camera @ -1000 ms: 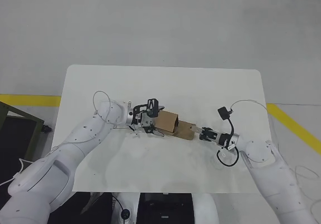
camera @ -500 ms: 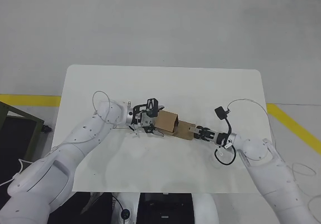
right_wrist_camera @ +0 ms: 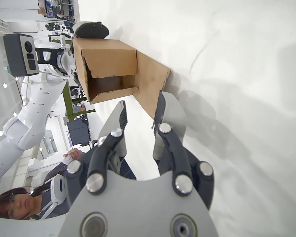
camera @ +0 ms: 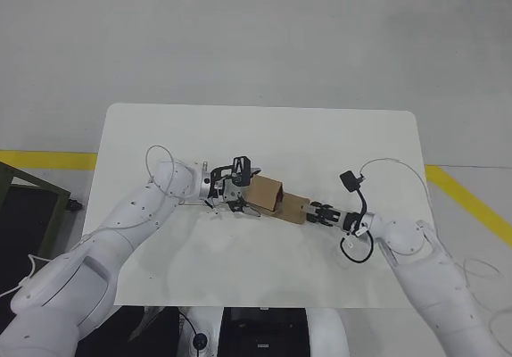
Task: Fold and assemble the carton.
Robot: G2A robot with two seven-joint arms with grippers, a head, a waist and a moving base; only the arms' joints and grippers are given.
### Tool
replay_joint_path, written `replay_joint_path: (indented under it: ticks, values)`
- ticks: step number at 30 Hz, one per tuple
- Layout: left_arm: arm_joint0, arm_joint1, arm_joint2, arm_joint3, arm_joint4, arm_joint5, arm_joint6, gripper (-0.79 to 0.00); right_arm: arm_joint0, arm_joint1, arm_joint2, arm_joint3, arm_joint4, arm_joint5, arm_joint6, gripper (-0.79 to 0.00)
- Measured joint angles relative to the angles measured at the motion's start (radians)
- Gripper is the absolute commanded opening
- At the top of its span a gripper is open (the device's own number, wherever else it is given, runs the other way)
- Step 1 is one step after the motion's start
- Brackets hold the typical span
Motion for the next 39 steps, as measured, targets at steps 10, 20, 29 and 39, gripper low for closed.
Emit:
replay_joint_path:
  ticks: [10, 20, 29, 39]
  values:
    - [0.002, 0.004, -0.006, 0.000, 0.001, -0.002, 0.004, 0.000, 0.020, -0.003, -0.015, 0.033, 0.012, 0.007, -0.001, -0.582]
    - [0.003, 0.005, -0.008, -0.007, 0.004, -0.002, 0.005, 0.000, 0.053, -0.014, -0.056, 0.081, 0.046, -0.009, 0.007, -0.736]
    - [0.007, 0.008, -0.012, -0.014, 0.007, -0.002, 0.005, 0.000, 0.048, -0.009, -0.036, 0.044, 0.066, -0.039, 0.007, -0.785]
    - [0.010, 0.010, -0.014, -0.026, 0.007, -0.004, -0.005, 0.000, 0.029, -0.001, -0.027, -0.049, 0.084, -0.055, 0.043, -0.785]
